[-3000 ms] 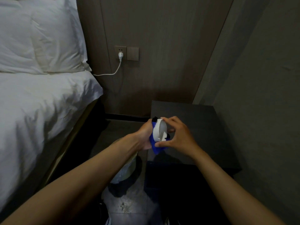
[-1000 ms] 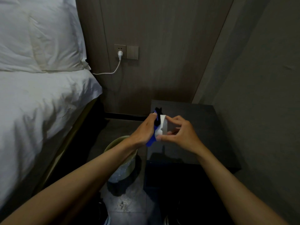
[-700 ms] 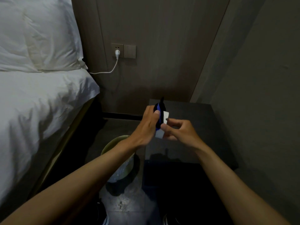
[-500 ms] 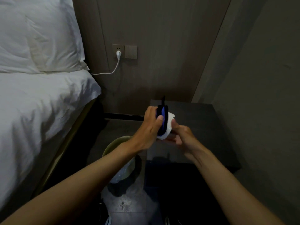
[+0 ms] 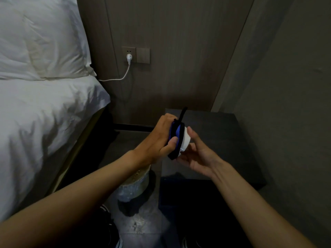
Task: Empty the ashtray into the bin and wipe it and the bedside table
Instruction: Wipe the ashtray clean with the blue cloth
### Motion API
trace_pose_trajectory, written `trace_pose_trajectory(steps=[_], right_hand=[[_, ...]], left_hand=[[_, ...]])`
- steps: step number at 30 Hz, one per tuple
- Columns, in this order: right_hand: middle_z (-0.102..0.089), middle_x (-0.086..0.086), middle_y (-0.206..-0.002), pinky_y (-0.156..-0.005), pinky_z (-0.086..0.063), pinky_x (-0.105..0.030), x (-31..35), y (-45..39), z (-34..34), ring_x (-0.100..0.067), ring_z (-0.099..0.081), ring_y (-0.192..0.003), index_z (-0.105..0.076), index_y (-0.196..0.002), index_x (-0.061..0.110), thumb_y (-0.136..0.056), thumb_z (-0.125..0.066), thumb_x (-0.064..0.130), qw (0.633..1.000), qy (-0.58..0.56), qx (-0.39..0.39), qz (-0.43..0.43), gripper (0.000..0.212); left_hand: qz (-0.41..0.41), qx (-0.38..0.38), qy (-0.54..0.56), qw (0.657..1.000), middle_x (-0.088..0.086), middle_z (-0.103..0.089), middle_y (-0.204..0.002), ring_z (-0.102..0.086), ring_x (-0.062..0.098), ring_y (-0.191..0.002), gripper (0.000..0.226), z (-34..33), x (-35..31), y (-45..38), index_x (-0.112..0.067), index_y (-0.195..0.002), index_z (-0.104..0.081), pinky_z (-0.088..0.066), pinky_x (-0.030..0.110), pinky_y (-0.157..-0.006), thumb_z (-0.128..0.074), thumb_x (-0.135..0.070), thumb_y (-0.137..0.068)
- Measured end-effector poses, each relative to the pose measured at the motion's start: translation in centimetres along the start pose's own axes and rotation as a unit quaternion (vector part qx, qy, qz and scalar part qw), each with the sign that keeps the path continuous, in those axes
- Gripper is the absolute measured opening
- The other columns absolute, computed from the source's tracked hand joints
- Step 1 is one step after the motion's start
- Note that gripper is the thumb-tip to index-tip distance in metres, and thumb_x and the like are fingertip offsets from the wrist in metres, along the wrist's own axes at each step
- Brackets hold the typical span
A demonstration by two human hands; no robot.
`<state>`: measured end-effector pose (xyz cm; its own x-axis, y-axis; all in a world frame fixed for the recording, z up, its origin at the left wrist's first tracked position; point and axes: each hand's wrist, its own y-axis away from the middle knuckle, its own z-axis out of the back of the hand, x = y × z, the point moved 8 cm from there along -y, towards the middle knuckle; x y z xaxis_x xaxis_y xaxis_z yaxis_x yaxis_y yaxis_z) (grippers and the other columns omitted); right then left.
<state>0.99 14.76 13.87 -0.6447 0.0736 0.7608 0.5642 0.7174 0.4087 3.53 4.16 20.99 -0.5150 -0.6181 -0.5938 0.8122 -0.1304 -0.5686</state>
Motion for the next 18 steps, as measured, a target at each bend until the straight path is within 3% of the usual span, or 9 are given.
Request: trace_pose_trajectory(steps=[5, 8, 10, 15, 18], right_hand=[[-0.077, -0.015, -0.096, -0.077, -0.063, -0.041, 0.4, -0.6, 0.4, -0.026, -0.075, -0.089, -0.066, -0.116, 0.007, -0.078, -0.063, 0.047, 0.998, 0.033, -0.033, 0.032, 0.055], [-0.074, -0.019, -0.106, -0.087, -0.058, -0.046, 0.9, -1.0, 0.8, -0.031, -0.072, -0.098, -0.070, -0.109, 0.010, -0.076, -0.066, 0.048, 0.996, 0.072, -0.037, 0.048, 0.050], [-0.073, -0.021, -0.109, -0.092, -0.055, -0.048, 1.2, -1.3, 1.3, -0.033, -0.072, -0.101, -0.071, -0.109, 0.008, -0.074, -0.070, 0.049, 0.993, 0.097, -0.046, 0.055, 0.055], [-0.074, -0.014, -0.112, -0.089, -0.058, -0.044, 2.4, -2.1, 3.0, -0.028, -0.073, -0.101, -0.071, -0.109, 0.013, -0.069, -0.077, 0.044, 0.977, 0.170, -0.107, 0.077, 0.051], [-0.067, -0.007, -0.119, -0.087, -0.060, -0.043, 3.8, -1.9, 3.6, -0.023, -0.069, -0.105, -0.069, -0.101, 0.028, -0.064, -0.079, 0.047, 0.951, 0.256, -0.127, 0.122, 0.042]], left_hand=[[0.088, -0.020, 0.052, 0.995, 0.000, -0.046, -0.099, -0.049, 0.018, -0.083, 0.027, -0.8, 2.0, 0.3, -0.023, -0.108, -0.042, -0.048, 0.038, -0.072, -0.038, -0.047, -0.097], [0.125, -0.026, 0.094, 0.987, 0.000, -0.048, -0.102, -0.051, 0.015, -0.089, 0.017, -1.3, 2.6, 0.3, -0.026, -0.108, -0.043, -0.047, 0.033, -0.076, -0.038, -0.040, -0.102], [0.174, -0.021, 0.133, 0.976, 0.004, -0.051, -0.105, -0.054, 0.016, -0.091, 0.023, -1.8, 3.3, 0.1, -0.021, -0.110, -0.046, -0.048, 0.032, -0.079, -0.038, -0.041, -0.103], [0.327, 0.003, 0.245, 0.913, 0.014, -0.058, -0.117, -0.061, 0.029, -0.106, 0.047, -3.7, 5.7, -0.1, -0.021, -0.114, -0.051, -0.053, 0.056, -0.093, -0.037, -0.062, -0.094], [0.397, 0.034, 0.288, 0.871, 0.011, -0.061, -0.120, -0.064, 0.028, -0.108, 0.050, -5.4, 6.5, 0.1, -0.025, -0.121, -0.050, -0.053, 0.054, -0.096, -0.033, -0.064, -0.095]])
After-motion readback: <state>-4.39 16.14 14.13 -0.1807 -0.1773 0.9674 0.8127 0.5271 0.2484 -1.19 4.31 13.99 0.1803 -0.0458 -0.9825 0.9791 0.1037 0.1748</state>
